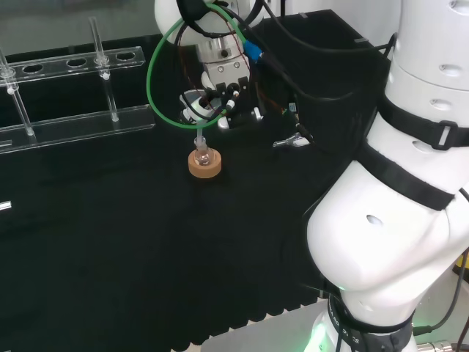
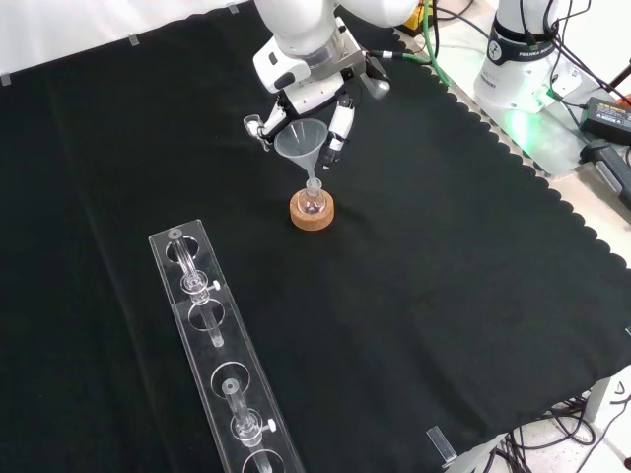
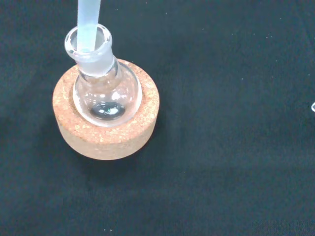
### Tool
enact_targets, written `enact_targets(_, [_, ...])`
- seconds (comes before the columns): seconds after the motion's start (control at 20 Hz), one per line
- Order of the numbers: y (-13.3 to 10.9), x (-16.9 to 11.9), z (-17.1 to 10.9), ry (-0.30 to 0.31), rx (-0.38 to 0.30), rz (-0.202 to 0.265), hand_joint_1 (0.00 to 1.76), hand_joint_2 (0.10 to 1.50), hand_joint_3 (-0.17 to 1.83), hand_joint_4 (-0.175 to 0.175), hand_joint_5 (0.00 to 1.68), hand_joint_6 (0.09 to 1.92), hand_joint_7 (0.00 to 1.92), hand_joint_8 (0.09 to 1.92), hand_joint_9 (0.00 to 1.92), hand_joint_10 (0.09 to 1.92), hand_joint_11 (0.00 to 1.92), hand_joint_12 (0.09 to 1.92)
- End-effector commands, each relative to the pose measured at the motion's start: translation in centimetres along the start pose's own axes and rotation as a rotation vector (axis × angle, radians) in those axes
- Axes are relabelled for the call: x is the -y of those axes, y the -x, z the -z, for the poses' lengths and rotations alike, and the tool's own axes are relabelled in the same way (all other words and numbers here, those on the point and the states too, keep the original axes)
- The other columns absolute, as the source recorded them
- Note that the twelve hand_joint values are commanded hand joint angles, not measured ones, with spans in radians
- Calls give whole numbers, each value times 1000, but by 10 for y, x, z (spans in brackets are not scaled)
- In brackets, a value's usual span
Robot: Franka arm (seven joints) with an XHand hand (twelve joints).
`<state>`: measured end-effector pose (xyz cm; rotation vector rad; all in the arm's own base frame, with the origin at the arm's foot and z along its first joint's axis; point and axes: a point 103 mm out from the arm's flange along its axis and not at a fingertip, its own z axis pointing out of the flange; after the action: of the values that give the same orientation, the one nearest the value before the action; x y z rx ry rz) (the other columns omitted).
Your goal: Place the funnel on the round-bottom flask.
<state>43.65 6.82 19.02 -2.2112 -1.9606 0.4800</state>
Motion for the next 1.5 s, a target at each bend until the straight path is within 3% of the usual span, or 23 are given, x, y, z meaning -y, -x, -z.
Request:
enact_targets(0.05, [-5,-1,-7,28,70,-38,969,1121,281,-4,742,1433,1133,1584,1670,1285,1823,1106])
enact_targets(0.4, [-9,2,-4,64,127,-71,970,1118,287,-4,743,1433,1135,1584,1669,1286,1823,1107])
enact_targets(0.85, [-6,3,-12,80,56,-74,970,1096,329,-3,747,1436,1140,1582,1674,1286,1822,1113])
enact_targets(0.95, [-8,2,-14,78,80,-54,970,1088,346,-2,747,1438,1142,1582,1674,1285,1822,1114])
enact_targets(1.15, [-38,-3,-17,92,135,-36,971,1084,354,-2,748,1439,1143,1582,1675,1285,1822,1115])
enact_targets(1.25, [-19,-4,-21,103,129,-13,971,1083,357,-3,748,1439,1145,1582,1677,1285,1823,1115])
enact_targets(1.5, [-30,-9,-21,91,169,-32,971,1081,362,-4,749,1440,1146,1582,1680,1284,1825,1114])
